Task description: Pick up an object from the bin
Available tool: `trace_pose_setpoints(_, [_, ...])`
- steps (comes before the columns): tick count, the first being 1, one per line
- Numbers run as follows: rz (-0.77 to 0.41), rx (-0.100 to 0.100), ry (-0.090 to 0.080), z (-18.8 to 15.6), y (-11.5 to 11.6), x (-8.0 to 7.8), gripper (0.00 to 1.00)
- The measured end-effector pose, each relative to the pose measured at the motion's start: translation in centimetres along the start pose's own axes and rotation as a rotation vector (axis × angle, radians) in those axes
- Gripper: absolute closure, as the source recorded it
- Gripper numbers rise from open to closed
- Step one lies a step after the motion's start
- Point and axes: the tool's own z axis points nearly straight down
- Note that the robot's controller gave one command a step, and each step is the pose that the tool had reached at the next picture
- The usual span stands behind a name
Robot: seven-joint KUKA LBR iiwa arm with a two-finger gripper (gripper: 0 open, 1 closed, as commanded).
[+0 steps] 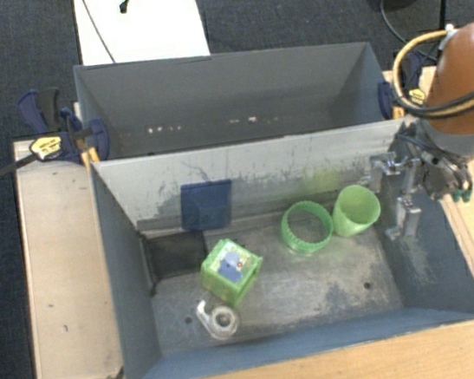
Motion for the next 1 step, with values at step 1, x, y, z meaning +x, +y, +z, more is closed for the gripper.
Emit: trace_pose_setpoints(1, [-0.002,0.002,-0.008,-0.49,0.04,-0.15,0.0])
